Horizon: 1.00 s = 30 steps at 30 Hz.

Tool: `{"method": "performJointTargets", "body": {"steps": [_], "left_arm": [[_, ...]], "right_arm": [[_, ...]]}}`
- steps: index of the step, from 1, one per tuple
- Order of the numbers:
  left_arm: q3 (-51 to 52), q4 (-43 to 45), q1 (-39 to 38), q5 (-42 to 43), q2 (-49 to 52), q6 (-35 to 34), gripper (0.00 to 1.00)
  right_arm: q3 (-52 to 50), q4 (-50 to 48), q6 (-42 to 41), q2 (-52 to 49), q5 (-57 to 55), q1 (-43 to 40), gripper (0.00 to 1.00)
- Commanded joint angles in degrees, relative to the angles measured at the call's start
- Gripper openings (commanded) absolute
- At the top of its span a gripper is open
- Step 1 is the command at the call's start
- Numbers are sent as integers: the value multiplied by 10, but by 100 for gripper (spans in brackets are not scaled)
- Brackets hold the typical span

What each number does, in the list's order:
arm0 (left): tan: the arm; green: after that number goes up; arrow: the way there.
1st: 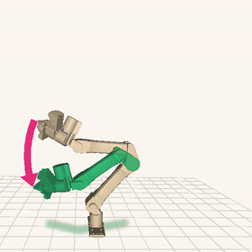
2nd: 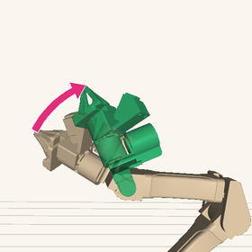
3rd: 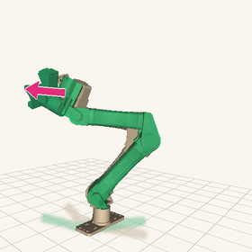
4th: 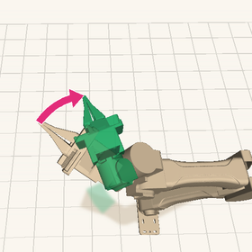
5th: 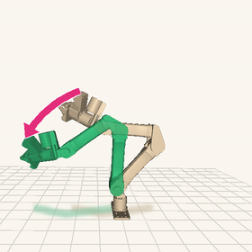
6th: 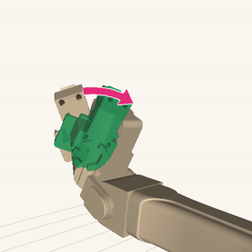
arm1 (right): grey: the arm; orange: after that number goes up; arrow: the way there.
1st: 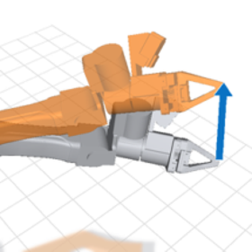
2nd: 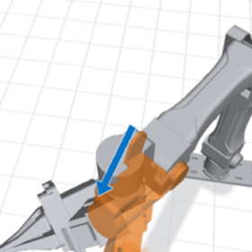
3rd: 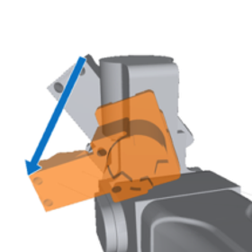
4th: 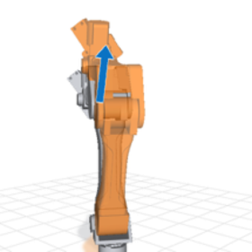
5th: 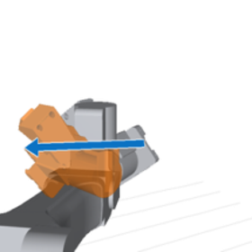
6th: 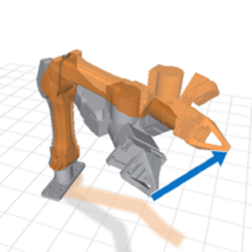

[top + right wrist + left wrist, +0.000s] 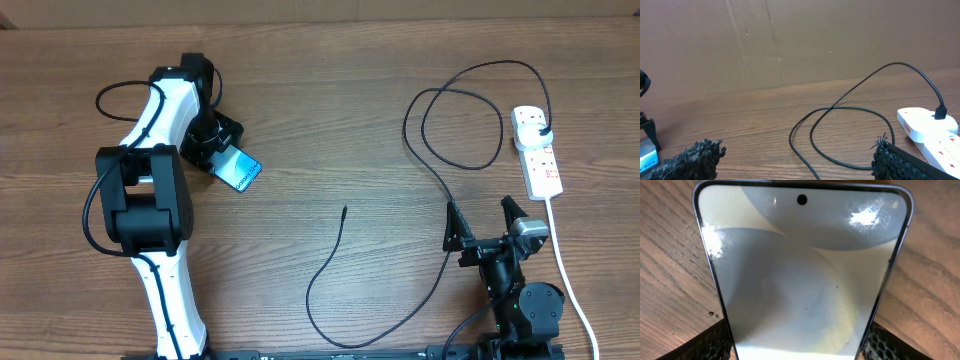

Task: Plug charger to phone and switch on socket
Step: 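Lift the phone and carry it right toward the table center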

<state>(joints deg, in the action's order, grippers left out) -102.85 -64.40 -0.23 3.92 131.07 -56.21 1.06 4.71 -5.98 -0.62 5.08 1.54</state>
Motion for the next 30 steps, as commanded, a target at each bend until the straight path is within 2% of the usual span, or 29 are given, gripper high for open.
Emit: {"method": "performJointTargets", "body": {"steps": [1,19,24,30], "left_arm": [[-34,-9,2,4,4,25,4],[-163,-84,-2,1,4,41,4],[-210,-100,-11,2,4,68,4],[-256,-104,-31,6,4,135,4]], "right_arm": [[-6,-3,0,5,-5,3,100],[-6,-3,0,5,-5,3,100],[-6,-3,0,5,-5,3,100],[-6,-3,0,5,-5,3,100]]}}
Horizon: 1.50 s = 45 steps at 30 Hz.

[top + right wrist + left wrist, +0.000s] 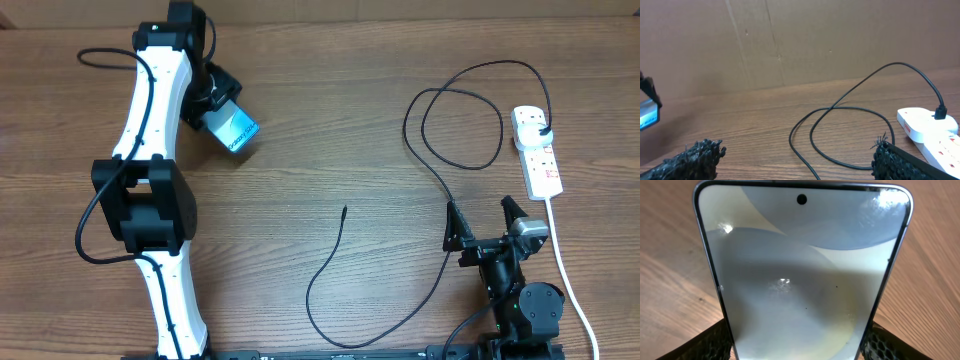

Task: Plug charger to phone and switch on socket
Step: 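Lift the phone and carry it right toward the table center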

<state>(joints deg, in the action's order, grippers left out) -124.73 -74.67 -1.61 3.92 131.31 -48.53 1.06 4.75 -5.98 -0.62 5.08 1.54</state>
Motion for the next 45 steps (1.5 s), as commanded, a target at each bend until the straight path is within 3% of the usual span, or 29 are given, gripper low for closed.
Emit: {"method": "performJointTargets", "body": {"steps": [1,6,12,26,35,45], "left_arm": [[-41,-1,-20,6,1,68,4],[-56,-1,-40,11,1,113,4],[-57,16,-55,97,1,149,4],[-57,21,-57,367,2,107,4],[-57,-33,-55,505,2,71,9],[-57,-94,-47,629,2,72,4]], "right_arm": [[-6,-3,0,5,-5,3,100],[-6,-3,0,5,-5,3,100],[-6,-3,0,5,-5,3,100],[-6,-3,0,5,-5,3,100],[-6,-3,0,5,-5,3,100],[-6,-3,0,5,-5,3,100]]}}
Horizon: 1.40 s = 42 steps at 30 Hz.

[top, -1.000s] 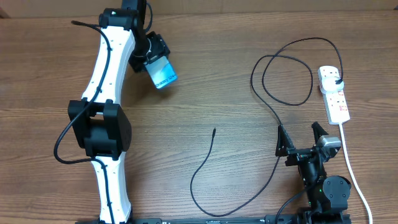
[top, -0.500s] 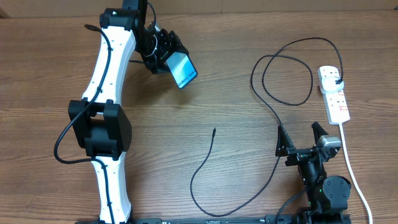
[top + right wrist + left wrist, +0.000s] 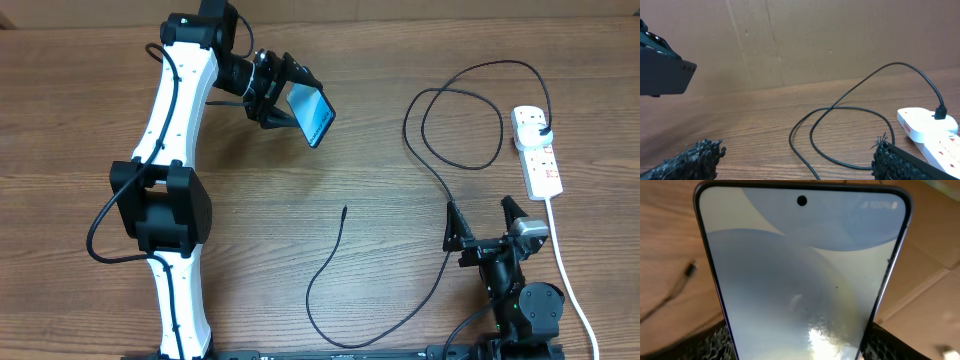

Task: Plug charger to phone and switch on socket
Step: 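Lift the phone and carry it right toward the table center, then hold the phone upright in the air with the left gripper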

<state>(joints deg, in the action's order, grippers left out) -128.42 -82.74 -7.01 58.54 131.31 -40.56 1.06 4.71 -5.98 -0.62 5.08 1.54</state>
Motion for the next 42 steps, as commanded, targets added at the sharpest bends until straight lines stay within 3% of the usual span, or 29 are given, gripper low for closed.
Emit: {"method": "performJointTargets", "body": {"steps": [1,6,15,27,42], "left_arm": [[-20,-22,10,89,2,-8,4],[-20,-47,22,108,2,-9,4],[-20,-89,34,112,2,-84,4],[-20,-124,40,206,2,-86,4],[-20,-137,41,225,2,-83,4]], "right_arm": [[-6,-3,0,5,-5,3,100],[-6,-3,0,5,-5,3,100],[-6,-3,0,5,-5,3,100],[-6,-3,0,5,-5,3,100],[-6,-3,0,5,-5,3,100]]}}
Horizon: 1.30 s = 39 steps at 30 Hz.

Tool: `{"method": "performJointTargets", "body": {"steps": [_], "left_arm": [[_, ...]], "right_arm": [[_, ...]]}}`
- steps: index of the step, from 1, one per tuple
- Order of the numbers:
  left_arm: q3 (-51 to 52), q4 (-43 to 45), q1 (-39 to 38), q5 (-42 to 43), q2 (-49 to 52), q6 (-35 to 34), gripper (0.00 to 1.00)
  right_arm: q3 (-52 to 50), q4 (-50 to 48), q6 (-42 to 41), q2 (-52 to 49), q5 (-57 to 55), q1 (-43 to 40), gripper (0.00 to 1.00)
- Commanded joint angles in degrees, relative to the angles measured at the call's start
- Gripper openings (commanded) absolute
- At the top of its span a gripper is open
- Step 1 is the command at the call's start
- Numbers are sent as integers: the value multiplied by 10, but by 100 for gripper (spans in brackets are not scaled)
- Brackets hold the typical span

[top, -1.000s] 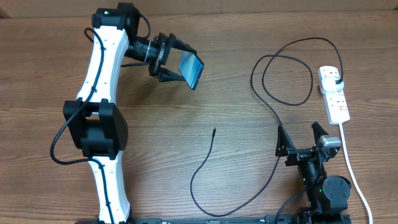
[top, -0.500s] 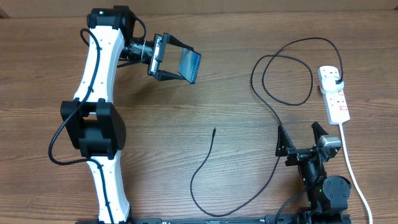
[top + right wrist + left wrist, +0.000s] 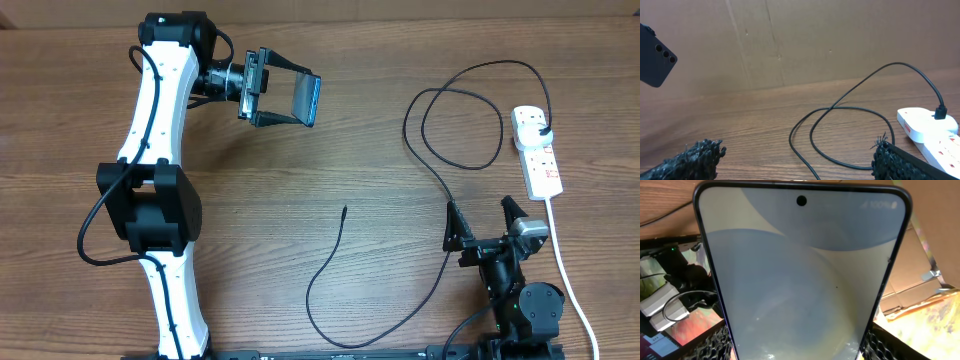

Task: Plug charger to phone and switch on socket
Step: 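Hold the phone upright in the air with the left gripper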

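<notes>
My left gripper (image 3: 288, 99) is shut on the phone (image 3: 306, 99) and holds it in the air over the far left-centre of the table, turned nearly edge-on to the overhead camera. The lit screen of the phone (image 3: 802, 275) fills the left wrist view, with the fingers (image 3: 715, 345) at its lower edges. Its dark back (image 3: 655, 62) shows at the far left of the right wrist view. The black charger cable has its free tip (image 3: 344, 209) lying mid-table. From there it loops to the white power strip (image 3: 537, 150). My right gripper (image 3: 485, 222) rests open at the front right.
The cable (image 3: 840, 107) coils in a loop on the wood in front of my right gripper (image 3: 792, 162). The power strip (image 3: 925, 130) lies at the right edge, with its own white lead running toward the front. A cardboard wall (image 3: 790, 40) stands behind the table.
The left wrist has turned, so the phone is now nearly edge-on from above, where its screen faced up before. It sits slightly further back. The right arm has not moved.
My left gripper was shut on the phone low over the table at the left. Then it held the phone further back. Then the phone was in the air toward the centre, screen up, and now it is turned on edge there.
</notes>
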<state>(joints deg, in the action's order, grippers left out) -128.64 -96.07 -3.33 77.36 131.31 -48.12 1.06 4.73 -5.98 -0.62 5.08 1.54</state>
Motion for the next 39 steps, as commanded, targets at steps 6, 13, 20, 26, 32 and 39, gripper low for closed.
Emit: {"method": "performJointTargets", "body": {"steps": [6,13,20,26,32,39], "left_arm": [[-18,-4,4,37,2,-3,4],[-17,-8,4,37,2,-3,4],[-17,-8,4,34,2,-1,4],[-17,-8,4,34,2,10,4],[-17,-8,4,32,2,14,4],[-17,-8,4,23,2,18,4]], "right_arm": [[-6,-3,0,5,-5,3,100],[-6,-3,0,5,-5,3,100],[-6,-3,0,5,-5,3,100],[-6,-3,0,5,-5,3,100],[-6,-3,0,5,-5,3,100],[-6,-3,0,5,-5,3,100]]}}
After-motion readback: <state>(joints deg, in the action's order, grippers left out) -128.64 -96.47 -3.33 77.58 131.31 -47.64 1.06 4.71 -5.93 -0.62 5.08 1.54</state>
